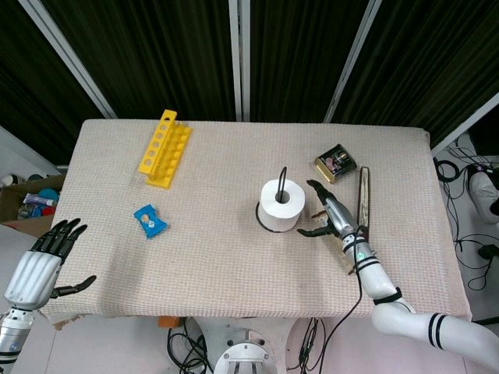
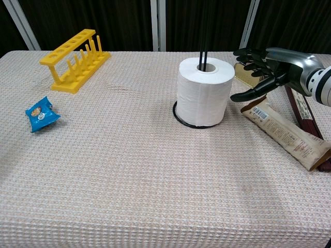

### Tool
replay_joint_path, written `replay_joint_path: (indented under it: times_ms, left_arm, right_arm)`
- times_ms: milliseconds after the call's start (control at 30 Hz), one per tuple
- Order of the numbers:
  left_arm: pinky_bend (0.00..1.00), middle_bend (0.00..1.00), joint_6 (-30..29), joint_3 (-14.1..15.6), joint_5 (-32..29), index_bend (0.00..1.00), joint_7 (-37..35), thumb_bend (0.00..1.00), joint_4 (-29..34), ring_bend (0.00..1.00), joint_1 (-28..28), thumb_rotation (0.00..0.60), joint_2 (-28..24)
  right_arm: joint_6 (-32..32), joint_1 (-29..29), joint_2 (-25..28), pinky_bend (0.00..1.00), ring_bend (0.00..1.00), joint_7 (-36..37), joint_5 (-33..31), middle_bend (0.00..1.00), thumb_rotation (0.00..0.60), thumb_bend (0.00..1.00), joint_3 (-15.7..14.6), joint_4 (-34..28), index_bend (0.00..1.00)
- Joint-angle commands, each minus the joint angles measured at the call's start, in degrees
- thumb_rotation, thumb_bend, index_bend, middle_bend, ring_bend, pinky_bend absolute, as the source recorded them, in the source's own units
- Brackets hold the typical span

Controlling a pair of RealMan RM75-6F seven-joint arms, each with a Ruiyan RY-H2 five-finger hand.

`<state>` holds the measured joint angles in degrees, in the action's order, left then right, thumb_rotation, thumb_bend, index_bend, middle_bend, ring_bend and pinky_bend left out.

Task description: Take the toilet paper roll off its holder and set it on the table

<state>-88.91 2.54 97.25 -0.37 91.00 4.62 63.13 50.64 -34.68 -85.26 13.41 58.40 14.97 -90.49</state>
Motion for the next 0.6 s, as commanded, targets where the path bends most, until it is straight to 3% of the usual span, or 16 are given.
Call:
replay_joint_path:
  times_ms: [33, 600]
  left_arm:
    - [0.22, 0.06, -0.03, -0.01, -0.02, 0.1, -0.06, 0.16, 0.01, 0.06, 0.0, 0.442, 0.0]
    - [0.22, 0.06, -0.45, -0.07, -0.14, 0.1, -1.23, 0.15, -0.32, 0.06, -0.08, 0.441, -0.37]
  right_arm:
    - [-0.27, -0.12, -0.19, 0.0, 0.0, 0.14, 0.09, 0.0, 0.6, 0.0, 0.11, 0.07, 0.0]
    - [-2.67, -2.87, -3.1, 0.0, 0.0, -0.99, -2.9, 0.0, 0.6, 0.0, 2.12, 2.02, 0.0]
